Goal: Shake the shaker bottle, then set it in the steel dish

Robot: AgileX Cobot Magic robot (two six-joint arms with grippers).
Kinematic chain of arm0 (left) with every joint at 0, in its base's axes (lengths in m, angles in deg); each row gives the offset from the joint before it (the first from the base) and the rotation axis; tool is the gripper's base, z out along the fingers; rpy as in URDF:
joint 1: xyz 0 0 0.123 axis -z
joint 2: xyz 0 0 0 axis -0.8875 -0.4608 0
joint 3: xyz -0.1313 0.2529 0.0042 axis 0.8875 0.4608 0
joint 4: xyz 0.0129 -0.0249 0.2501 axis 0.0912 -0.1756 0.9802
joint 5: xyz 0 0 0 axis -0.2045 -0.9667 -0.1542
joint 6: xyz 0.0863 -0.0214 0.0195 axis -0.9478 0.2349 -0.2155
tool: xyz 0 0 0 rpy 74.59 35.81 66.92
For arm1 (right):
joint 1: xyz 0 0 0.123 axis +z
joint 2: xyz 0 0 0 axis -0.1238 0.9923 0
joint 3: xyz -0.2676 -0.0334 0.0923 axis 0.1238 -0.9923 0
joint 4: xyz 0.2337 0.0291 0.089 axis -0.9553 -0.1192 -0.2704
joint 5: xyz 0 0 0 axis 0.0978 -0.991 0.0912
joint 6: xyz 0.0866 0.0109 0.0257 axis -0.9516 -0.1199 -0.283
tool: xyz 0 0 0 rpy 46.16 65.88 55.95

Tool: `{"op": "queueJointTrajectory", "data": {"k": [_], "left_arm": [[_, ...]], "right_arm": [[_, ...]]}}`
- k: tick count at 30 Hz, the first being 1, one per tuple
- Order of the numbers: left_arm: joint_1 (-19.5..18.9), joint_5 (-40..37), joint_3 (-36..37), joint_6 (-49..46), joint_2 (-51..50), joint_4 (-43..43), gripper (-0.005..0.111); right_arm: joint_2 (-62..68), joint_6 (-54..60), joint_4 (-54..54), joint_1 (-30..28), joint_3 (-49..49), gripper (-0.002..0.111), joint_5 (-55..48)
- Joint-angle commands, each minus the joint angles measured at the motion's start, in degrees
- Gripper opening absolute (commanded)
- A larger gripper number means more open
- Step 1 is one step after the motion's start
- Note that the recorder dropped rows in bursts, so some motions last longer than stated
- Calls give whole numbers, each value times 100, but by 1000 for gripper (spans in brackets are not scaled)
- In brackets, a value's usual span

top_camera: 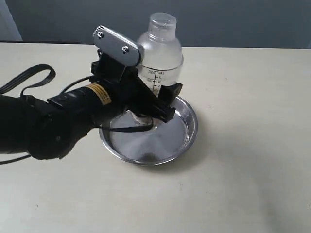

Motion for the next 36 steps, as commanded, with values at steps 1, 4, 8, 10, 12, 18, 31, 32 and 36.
{"op": "queueJointTrajectory", "data": {"k": [1,4,8,10,12,18,31,32,36], "left_arm": [[149,305,-31,1038,162,2165,0],[-17,1150,-54,-26,88,-1482,0],[100,979,-338,-184,1226,260,0],[74,317,-148,-668,1246,-643,0],[22,187,251,-752,702,-1331,0],[375,741,-237,-759,1589,-445,0],[537,738,-181,-955,1244,-648,0],[452,571,-71,-1065,1022,-1068,0],[332,334,265,-1056,188,-1499,0]], "right_arm": [[-22,3,26,1,-7,-1,75],[-22,3,26,1,-7,-1,75],[-22,3,26,1,-7,-1,75],[-22,3,26,1,-7,-1,75],[-22,3,26,1,-7,-1,75],[-22,3,26,1,-7,-1,75],[-22,3,26,1,-7,-1,75],[-22,3,26,1,-7,-1,75],[-22,3,26,1,-7,-1,75]]}}
